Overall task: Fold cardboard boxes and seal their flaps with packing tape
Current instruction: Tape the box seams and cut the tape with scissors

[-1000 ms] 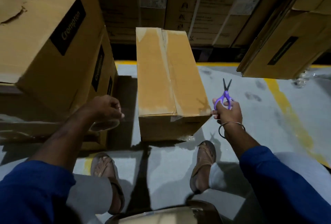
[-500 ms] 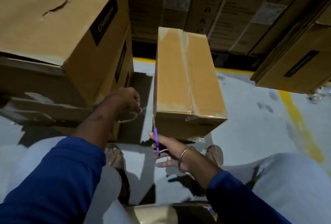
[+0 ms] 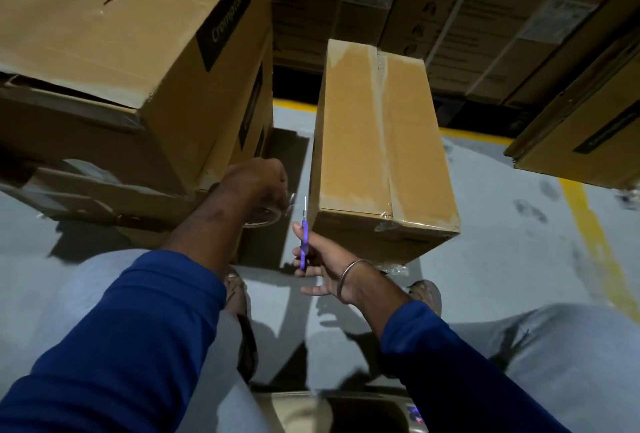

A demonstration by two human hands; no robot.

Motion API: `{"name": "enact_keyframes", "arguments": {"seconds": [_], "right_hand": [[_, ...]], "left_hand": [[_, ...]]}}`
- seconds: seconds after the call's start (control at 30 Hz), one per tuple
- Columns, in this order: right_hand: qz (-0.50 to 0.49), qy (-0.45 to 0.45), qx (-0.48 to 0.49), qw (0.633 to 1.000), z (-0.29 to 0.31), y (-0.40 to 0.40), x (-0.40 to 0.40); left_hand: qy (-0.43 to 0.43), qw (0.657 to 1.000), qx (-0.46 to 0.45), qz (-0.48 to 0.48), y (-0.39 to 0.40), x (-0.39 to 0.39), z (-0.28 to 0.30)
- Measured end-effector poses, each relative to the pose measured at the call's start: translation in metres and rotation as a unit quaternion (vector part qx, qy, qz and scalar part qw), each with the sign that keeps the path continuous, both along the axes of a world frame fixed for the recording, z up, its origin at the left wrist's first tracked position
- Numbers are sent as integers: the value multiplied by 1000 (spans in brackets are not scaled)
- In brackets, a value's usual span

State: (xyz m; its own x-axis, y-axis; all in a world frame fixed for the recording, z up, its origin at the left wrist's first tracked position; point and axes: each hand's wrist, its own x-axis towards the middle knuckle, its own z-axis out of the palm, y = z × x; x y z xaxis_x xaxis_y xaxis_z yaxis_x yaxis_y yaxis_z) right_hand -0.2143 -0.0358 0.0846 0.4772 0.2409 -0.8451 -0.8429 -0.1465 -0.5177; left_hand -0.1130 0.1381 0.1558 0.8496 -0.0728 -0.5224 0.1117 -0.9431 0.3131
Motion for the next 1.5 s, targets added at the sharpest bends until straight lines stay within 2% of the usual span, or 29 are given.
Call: {"name": "enact_keyframes", "arguments": {"seconds": [0.27, 0.6, 0.8, 0.93, 1.17, 1.5], "right_hand": [[0, -64, -21, 998, -3, -1, -5], [-20, -78, -17, 997, 1, 3, 3], [-35, -45, 5, 998, 0, 7, 5], [-47, -59, -12, 997, -1, 10, 8], [-31, -35, 1, 999, 1, 11, 10], [-76, -23, -1, 997, 2, 21, 14]], "left_hand": [[0, 1000, 9, 2, 0, -2, 3], [-4, 1000, 14, 9, -3, -3, 8], [-5, 1000, 21, 6, -3, -4, 10], [-13, 999, 34, -7, -1, -5, 9], [-10, 998, 65, -10, -1, -2, 13], [15, 998, 57, -8, -1, 2, 16]]}}
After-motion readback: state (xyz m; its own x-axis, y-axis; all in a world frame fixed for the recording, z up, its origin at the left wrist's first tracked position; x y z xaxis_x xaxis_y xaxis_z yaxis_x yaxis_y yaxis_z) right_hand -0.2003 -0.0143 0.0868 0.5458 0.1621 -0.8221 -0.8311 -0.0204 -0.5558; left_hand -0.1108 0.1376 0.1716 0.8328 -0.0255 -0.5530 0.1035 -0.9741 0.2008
